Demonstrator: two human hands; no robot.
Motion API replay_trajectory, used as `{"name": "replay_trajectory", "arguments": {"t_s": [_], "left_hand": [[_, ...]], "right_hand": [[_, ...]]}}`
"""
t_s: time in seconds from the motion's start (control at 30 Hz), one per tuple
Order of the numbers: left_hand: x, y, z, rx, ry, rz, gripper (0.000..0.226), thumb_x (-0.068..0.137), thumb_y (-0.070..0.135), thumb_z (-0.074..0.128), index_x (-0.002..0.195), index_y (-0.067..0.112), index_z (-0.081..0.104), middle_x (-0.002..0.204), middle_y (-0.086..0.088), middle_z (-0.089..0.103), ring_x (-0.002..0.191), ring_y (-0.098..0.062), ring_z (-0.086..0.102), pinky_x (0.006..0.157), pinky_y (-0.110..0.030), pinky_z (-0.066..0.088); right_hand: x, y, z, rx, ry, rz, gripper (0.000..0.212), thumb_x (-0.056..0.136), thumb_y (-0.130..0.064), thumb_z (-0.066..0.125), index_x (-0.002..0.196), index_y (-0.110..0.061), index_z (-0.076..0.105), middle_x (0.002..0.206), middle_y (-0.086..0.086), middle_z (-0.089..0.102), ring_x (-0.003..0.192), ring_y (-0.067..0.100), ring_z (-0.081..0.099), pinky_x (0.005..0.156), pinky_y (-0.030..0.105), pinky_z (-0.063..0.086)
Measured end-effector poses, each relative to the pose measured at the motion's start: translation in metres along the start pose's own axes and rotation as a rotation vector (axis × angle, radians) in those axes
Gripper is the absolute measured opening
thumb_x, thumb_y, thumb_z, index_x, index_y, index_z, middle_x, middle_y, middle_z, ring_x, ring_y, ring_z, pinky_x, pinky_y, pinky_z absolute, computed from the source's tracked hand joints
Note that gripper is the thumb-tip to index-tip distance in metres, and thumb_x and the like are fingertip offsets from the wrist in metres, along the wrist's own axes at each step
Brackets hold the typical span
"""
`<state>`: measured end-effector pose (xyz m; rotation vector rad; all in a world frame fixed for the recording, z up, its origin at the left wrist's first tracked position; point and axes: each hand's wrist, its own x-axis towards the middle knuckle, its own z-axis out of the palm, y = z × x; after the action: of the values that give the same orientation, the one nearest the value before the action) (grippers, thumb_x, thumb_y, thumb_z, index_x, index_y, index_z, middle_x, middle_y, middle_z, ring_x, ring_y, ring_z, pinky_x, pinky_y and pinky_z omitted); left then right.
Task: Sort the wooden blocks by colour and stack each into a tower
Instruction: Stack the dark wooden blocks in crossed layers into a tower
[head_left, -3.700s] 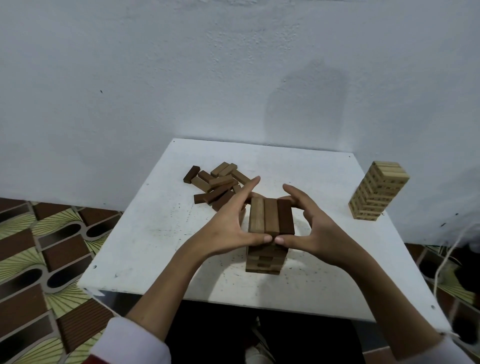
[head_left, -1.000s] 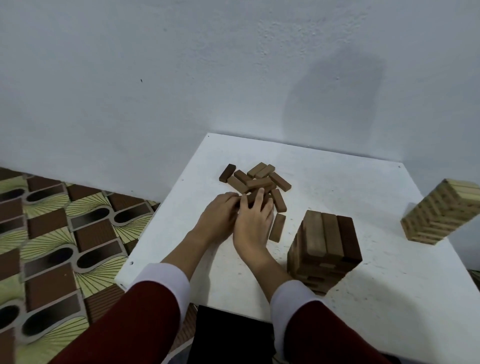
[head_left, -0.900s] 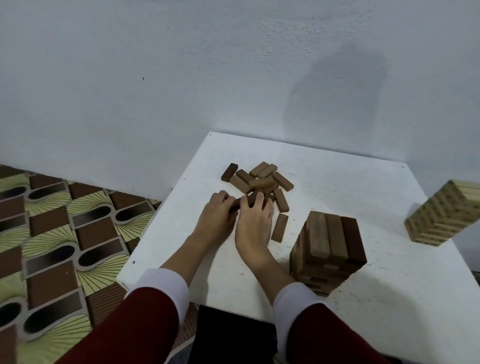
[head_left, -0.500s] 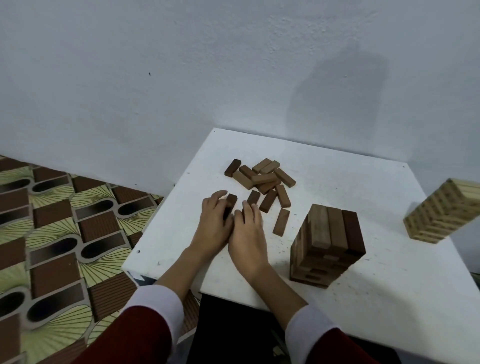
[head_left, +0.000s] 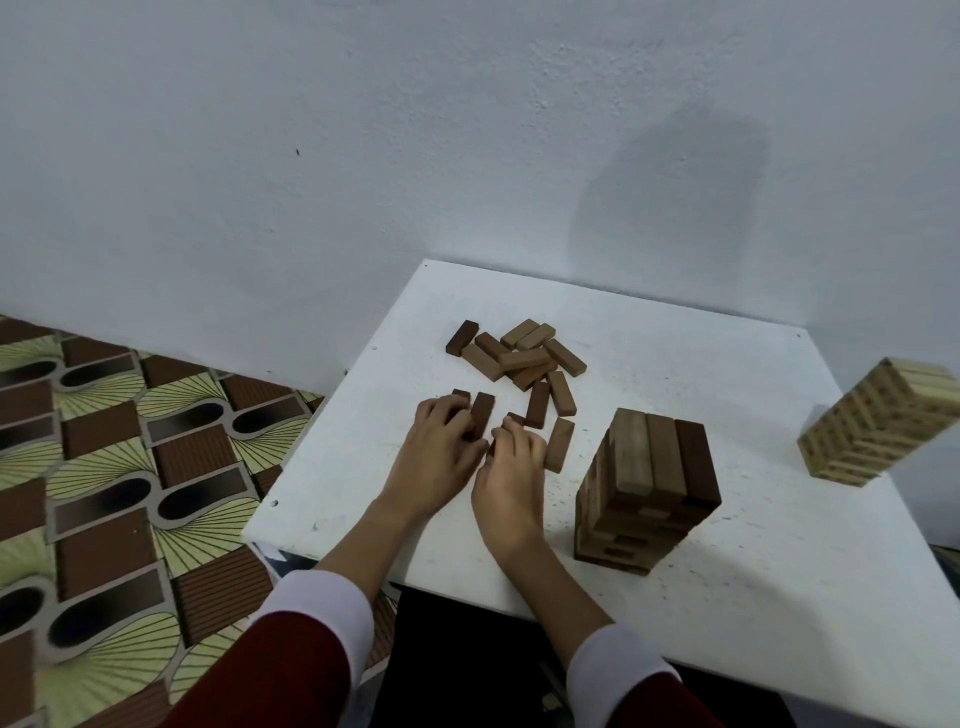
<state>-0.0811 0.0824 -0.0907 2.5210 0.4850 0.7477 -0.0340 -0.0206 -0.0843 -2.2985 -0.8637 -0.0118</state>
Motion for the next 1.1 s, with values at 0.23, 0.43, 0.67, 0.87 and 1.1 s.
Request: {"name": "replay_trajectory", "arguments": {"t_s": [0.23, 0.43, 0.67, 0.87, 1.1], "left_hand": [[-0.004, 0.004, -0.006, -0.224, 0.014, -0.171, 0.022, 0.073, 0.008, 0.066, 0.074, 0.007, 0.044, 0.114, 0.002, 0.048, 0.106, -0.010, 0.036, 0.080, -0.011, 0.034], [-0.007, 0.002, -0.009, -0.345, -0.051, -0.218, 0.023, 0.066, 0.022, 0.063, 0.085, 0.016, 0.052, 0.107, 0.004, 0.050, 0.103, -0.011, 0.042, 0.079, -0.006, 0.034], [-0.003, 0.002, -0.027, -0.420, -0.287, -0.216, 0.082, 0.057, 0.025, 0.070, 0.133, 0.033, 0.040, 0.128, 0.011, 0.040, 0.113, -0.011, 0.038, 0.086, -0.014, 0.036], [-0.002, -0.007, -0.034, -0.483, -0.451, -0.212, 0.089, 0.063, 0.007, 0.080, 0.135, 0.037, 0.039, 0.118, 0.015, 0.051, 0.111, -0.012, 0.046, 0.090, -0.026, 0.048], [-0.004, -0.006, -0.038, -0.505, -0.453, -0.215, 0.092, 0.059, 0.010, 0.081, 0.136, 0.033, 0.037, 0.118, 0.005, 0.050, 0.107, -0.011, 0.050, 0.074, -0.018, 0.052]], "right_hand": [[-0.004, -0.005, -0.009, 0.240, -0.015, 0.056, 0.049, 0.087, 0.005, 0.045, 0.134, -0.006, 0.041, 0.144, 0.003, 0.035, 0.135, 0.015, 0.023, 0.110, 0.019, 0.021], [-0.002, -0.001, -0.008, 0.300, -0.064, 0.114, 0.065, 0.076, 0.011, 0.044, 0.137, -0.009, 0.035, 0.141, 0.005, 0.038, 0.133, 0.017, 0.024, 0.110, 0.036, 0.032], [-0.003, -0.002, -0.014, 0.333, -0.117, 0.128, 0.074, 0.076, 0.010, 0.050, 0.143, -0.011, 0.028, 0.140, 0.006, 0.036, 0.131, 0.018, 0.025, 0.111, 0.031, 0.030], [0.000, 0.000, -0.017, 0.315, -0.162, 0.079, 0.072, 0.072, 0.009, 0.053, 0.139, -0.011, 0.036, 0.131, 0.004, 0.045, 0.123, 0.019, 0.032, 0.098, 0.021, 0.032], [0.000, 0.003, -0.014, 0.245, -0.187, -0.009, 0.069, 0.071, -0.007, 0.070, 0.133, -0.015, 0.042, 0.123, 0.001, 0.046, 0.113, 0.017, 0.038, 0.089, 0.024, 0.039]]}}
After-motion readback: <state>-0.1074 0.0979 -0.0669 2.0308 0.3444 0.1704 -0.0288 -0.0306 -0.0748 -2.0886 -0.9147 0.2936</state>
